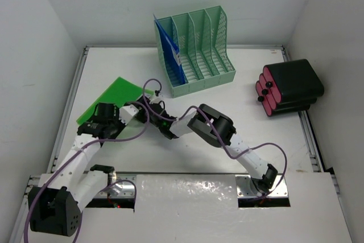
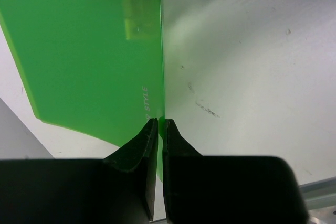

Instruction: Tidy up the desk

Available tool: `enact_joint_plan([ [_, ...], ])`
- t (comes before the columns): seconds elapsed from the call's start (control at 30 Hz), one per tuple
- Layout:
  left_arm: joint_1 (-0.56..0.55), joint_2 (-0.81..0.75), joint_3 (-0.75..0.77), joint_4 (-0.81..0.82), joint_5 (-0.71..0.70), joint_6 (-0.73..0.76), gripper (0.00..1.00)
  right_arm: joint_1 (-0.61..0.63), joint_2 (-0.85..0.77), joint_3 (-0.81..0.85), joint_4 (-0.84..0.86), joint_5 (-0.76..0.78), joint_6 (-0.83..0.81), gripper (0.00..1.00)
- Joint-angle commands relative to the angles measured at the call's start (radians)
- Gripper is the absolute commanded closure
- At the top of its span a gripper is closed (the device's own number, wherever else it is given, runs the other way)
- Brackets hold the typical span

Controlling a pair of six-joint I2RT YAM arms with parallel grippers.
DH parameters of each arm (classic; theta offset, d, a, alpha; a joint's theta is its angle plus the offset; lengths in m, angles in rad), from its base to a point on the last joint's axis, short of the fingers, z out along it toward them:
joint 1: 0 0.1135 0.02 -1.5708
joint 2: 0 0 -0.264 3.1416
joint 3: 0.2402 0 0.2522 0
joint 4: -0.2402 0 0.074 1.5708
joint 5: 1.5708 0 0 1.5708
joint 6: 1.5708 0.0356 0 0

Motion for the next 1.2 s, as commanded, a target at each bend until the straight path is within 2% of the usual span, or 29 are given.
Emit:
enact_joint_plan([
  [0.0,0.008,-0.019,-0.002,-0.026,0.046,0.041,1.0,0.003,0.068,0.094,-0.064,0.053,0.098,0.32],
  [0.03,0.008,-0.021,0.002,-0.03,0.049,0.044,1.0,0.003,0.069,0.11,-0.077,0.059,0.109,0.36],
  [0.1,0.008,-0.027,0.006,-0.047,0.058,0.047,1.0,0.0,0.092,0.142,-0.103,0.068,0.126,0.52],
  [0.13,0.008,-0.028,0.015,-0.053,0.063,0.05,1.0,-0.003,0.093,0.144,-0.105,0.071,0.131,0.63],
  [0.17,0.008,-0.038,0.018,-0.062,0.063,0.05,1.0,-0.003,0.092,0.139,-0.106,0.07,0.131,0.85],
  [0.23,0.01,-0.045,0.04,-0.096,0.069,0.043,1.0,-0.003,0.06,0.095,-0.099,0.07,0.1,1.0],
  [0.27,0.01,-0.051,0.048,-0.125,0.066,0.039,1.0,-0.003,0.023,0.072,-0.086,0.07,0.082,1.0],
  [0.3,0.01,-0.051,0.061,-0.144,0.062,0.035,0.89,-0.003,0.003,0.026,-0.077,0.068,0.033,1.0],
  [0.33,0.013,-0.055,0.095,-0.163,0.065,0.023,0.49,-0.003,-0.019,0.003,-0.069,0.067,0.008,1.0],
  [0.37,0.013,-0.059,0.116,-0.209,0.068,0.018,0.28,-0.003,-0.04,-0.046,-0.042,0.065,-0.015,1.0],
  [0.4,0.019,-0.062,0.173,-0.234,0.081,0.001,0.18,-0.004,-0.087,-0.072,-0.025,0.062,-0.082,1.0],
  [0.47,0.027,-0.071,0.245,-0.304,0.095,-0.019,0.09,-0.004,-0.138,-0.137,0.012,0.05,-0.21,1.0],
  [0.6,0.053,-0.088,0.475,-0.372,0.066,-0.091,0.04,-0.004,-0.32,-0.24,0.026,-0.013,-0.427,1.0],
  [0.7,0.061,-0.091,0.592,-0.366,0.019,-0.169,0.0,-0.004,-0.43,-0.352,0.027,-0.066,-0.581,1.0],
  [0.83,0.062,-0.088,0.62,-0.293,-0.044,-0.24,0.0,-0.001,-0.678,-0.471,-0.064,-0.168,-0.76,1.0],
  [1.0,0.064,-0.078,0.585,-0.187,-0.081,-0.283,0.0,-0.005,-0.974,-0.619,-0.336,-0.231,-0.963,1.0],
  [1.03,0.064,-0.071,0.58,-0.165,-0.08,-0.286,0.0,-0.004,-1.069,-0.634,-0.432,-0.243,-1.027,1.0],
  [1.1,0.064,-0.061,0.562,-0.139,-0.084,-0.3,0.0,-0.004,-1.154,-0.625,-0.564,-0.252,-1.09,1.0],
  [1.17,0.065,-0.042,0.537,-0.096,-0.103,-0.307,0.0,-0.004,-1.276,-0.601,-0.788,-0.213,-1.168,1.0],
])
